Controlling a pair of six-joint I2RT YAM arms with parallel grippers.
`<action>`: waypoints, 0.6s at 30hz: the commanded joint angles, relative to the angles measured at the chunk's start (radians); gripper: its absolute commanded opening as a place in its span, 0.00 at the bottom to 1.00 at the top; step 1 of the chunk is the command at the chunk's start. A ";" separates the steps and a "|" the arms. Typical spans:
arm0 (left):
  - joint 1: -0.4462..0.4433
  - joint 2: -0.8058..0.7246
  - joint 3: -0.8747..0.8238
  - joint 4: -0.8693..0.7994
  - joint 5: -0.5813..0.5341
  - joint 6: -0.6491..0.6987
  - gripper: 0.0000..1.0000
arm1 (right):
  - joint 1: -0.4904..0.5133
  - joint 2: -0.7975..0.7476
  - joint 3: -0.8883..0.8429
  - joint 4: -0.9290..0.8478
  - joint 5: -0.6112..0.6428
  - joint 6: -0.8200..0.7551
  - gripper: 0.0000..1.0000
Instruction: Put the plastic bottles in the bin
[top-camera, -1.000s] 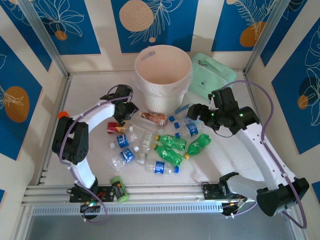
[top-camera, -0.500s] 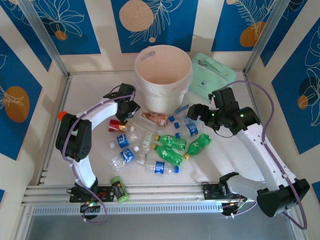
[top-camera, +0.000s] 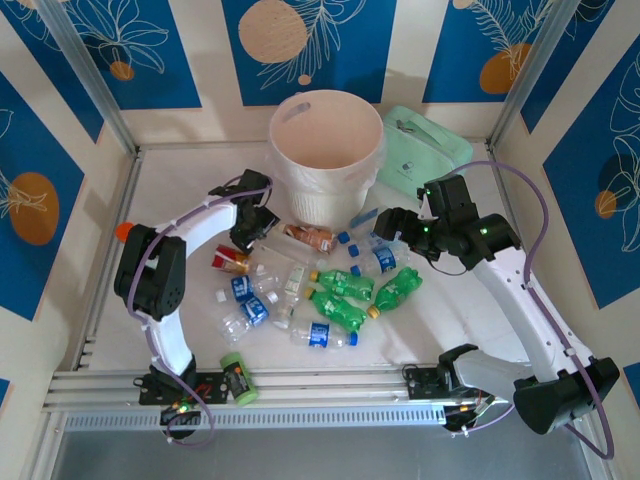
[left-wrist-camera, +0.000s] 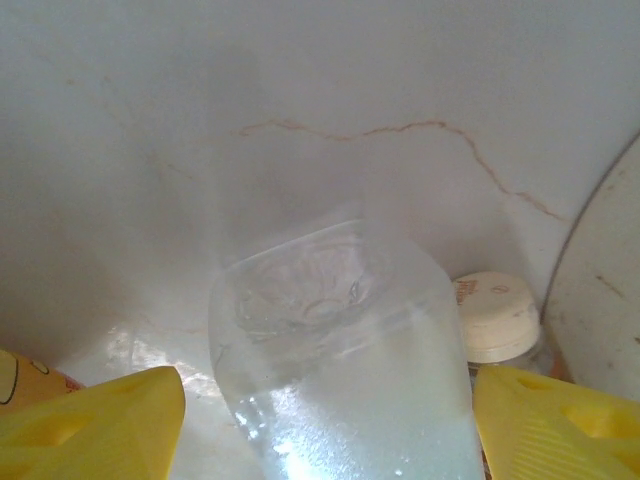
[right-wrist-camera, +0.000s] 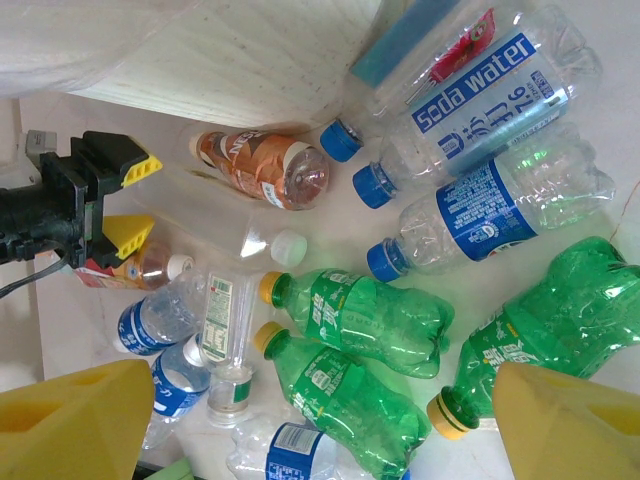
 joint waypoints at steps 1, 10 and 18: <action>0.002 -0.038 -0.026 -0.053 -0.036 -0.039 0.75 | -0.001 -0.009 0.029 -0.019 -0.002 -0.010 0.88; 0.001 0.039 0.002 -0.021 -0.003 -0.059 0.75 | 0.001 -0.019 0.030 -0.033 0.008 -0.015 0.88; 0.001 0.076 0.002 0.011 0.018 -0.059 0.70 | 0.002 -0.024 0.018 -0.029 0.005 -0.008 0.88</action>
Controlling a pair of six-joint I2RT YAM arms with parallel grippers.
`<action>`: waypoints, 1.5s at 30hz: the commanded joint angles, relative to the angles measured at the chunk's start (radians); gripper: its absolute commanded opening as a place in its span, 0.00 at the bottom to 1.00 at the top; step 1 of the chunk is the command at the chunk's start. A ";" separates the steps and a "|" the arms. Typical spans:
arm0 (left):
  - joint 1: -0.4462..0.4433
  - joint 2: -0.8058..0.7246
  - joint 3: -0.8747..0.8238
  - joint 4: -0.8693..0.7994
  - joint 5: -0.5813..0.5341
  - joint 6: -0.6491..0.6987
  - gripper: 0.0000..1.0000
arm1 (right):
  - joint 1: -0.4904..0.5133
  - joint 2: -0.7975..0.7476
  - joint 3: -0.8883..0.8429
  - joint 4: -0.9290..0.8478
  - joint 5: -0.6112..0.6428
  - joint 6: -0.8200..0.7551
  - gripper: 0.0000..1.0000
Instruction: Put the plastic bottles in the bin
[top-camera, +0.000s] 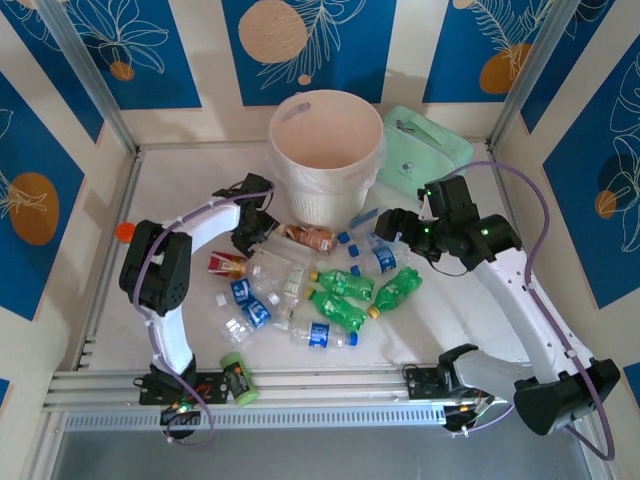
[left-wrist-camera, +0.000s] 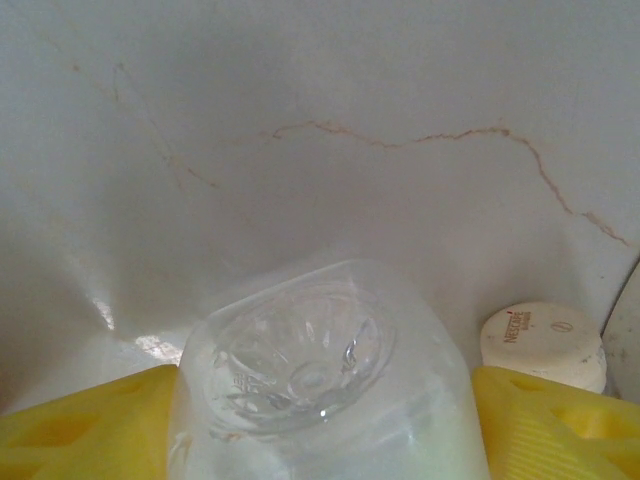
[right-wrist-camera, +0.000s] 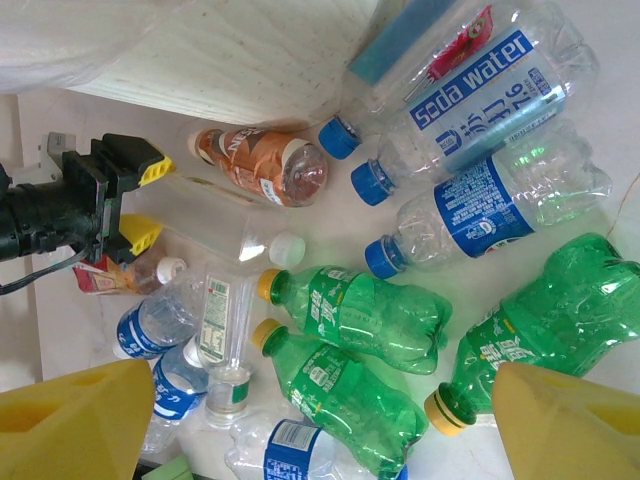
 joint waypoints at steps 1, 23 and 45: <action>0.000 0.025 0.006 -0.003 0.015 -0.032 0.69 | 0.002 -0.018 0.019 -0.019 0.005 -0.004 0.88; 0.005 -0.240 -0.056 0.042 0.079 0.178 0.55 | 0.195 0.027 0.132 0.038 -0.076 -0.079 0.87; 0.023 -0.598 -0.124 0.526 0.585 0.294 0.52 | 0.369 0.386 0.481 -0.031 -0.065 -0.159 0.91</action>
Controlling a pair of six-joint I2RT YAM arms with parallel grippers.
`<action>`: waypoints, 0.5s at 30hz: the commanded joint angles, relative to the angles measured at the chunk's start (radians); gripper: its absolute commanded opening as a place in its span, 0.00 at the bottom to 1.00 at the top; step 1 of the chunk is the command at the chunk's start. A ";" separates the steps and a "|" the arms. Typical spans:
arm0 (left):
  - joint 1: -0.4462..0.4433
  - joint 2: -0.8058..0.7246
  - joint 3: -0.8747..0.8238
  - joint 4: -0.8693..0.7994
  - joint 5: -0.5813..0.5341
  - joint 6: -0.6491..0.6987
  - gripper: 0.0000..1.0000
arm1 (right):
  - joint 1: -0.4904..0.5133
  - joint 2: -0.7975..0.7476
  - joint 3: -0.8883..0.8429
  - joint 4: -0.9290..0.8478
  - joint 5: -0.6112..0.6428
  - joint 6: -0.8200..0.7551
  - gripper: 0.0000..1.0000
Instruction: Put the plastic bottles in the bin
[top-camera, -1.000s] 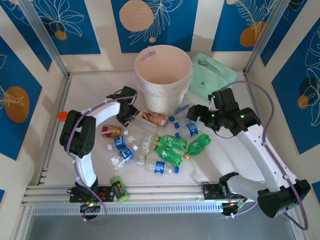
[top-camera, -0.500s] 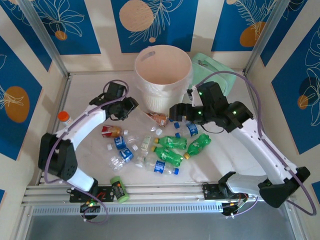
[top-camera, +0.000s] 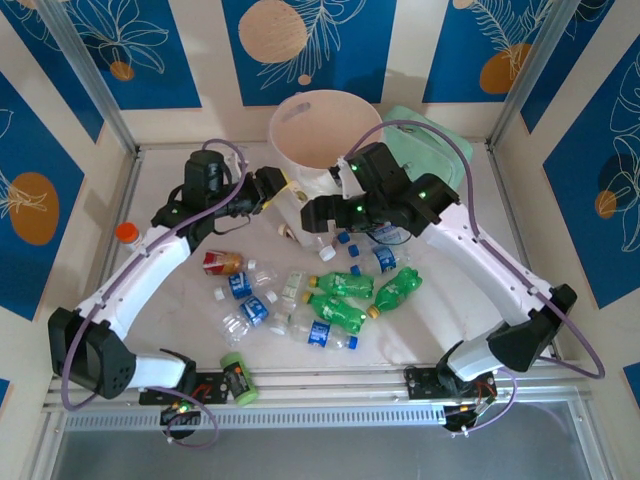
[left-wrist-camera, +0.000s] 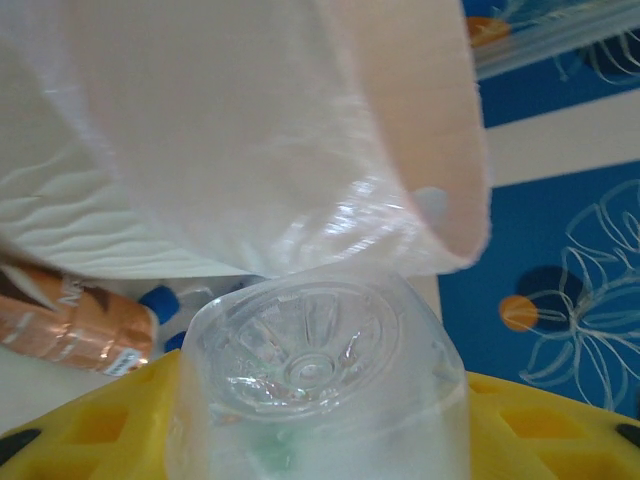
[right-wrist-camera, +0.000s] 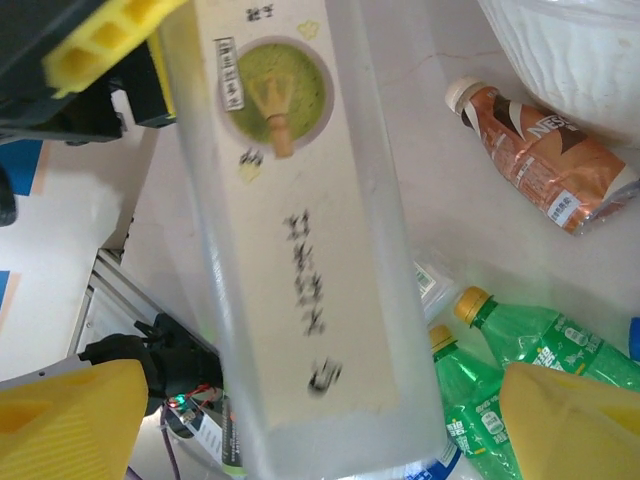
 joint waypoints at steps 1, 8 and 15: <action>0.007 -0.032 0.009 0.094 0.108 0.018 0.52 | 0.014 0.021 0.044 -0.039 0.020 -0.029 0.90; 0.007 -0.029 0.021 0.161 0.163 -0.013 0.52 | 0.036 0.039 0.073 -0.042 0.041 -0.035 0.82; 0.006 -0.016 0.022 0.209 0.184 -0.050 0.52 | 0.046 0.056 0.098 -0.052 0.064 -0.045 0.77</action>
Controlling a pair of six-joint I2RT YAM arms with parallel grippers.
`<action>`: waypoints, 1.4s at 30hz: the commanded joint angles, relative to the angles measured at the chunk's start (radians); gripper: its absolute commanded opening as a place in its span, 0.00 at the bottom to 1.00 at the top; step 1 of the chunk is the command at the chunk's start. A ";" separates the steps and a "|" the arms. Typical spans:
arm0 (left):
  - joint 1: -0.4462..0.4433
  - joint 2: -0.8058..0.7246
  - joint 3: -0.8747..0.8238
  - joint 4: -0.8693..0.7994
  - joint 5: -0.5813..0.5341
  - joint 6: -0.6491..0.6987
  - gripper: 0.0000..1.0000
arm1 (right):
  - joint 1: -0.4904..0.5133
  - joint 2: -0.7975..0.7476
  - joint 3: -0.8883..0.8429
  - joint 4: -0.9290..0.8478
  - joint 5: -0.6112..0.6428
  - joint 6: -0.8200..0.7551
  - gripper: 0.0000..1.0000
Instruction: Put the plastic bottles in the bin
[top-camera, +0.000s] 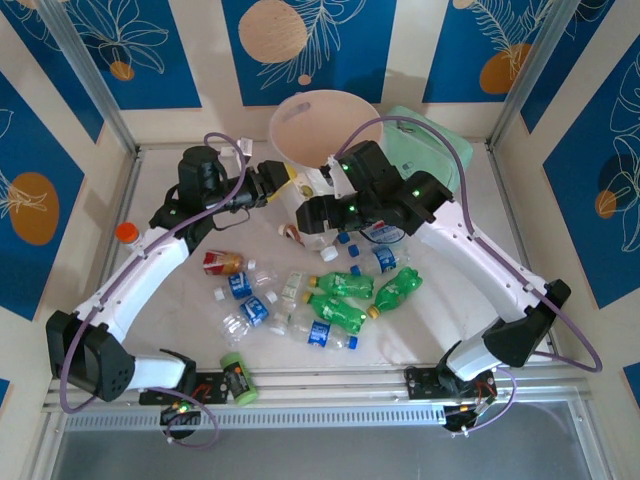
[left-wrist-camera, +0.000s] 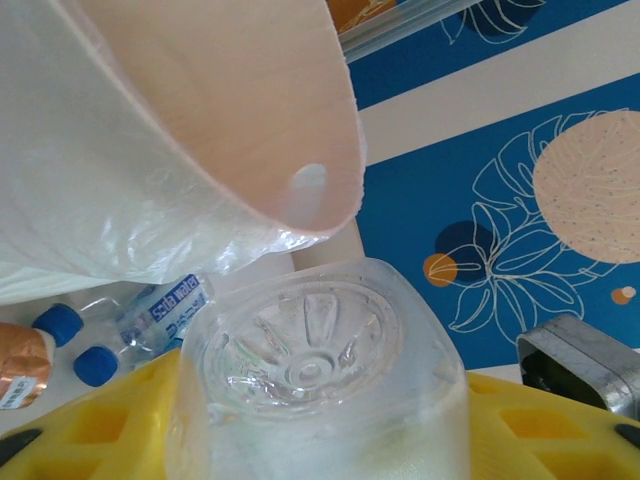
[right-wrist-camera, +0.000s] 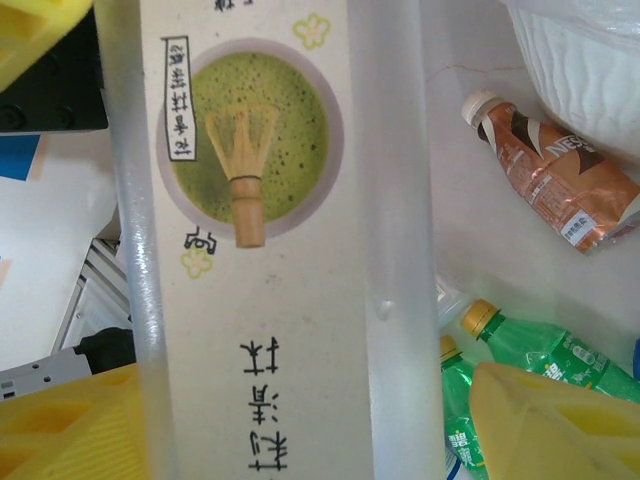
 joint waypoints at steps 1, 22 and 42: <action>0.007 -0.006 0.024 0.075 0.054 -0.035 0.52 | 0.009 0.028 0.039 -0.033 0.036 -0.021 0.76; 0.009 -0.023 0.224 -0.140 -0.161 0.154 1.00 | -0.027 0.067 0.185 0.001 0.118 -0.058 0.51; 0.018 -0.096 0.045 -0.416 -0.515 0.271 0.93 | -0.223 0.421 0.709 0.012 0.157 -0.090 0.50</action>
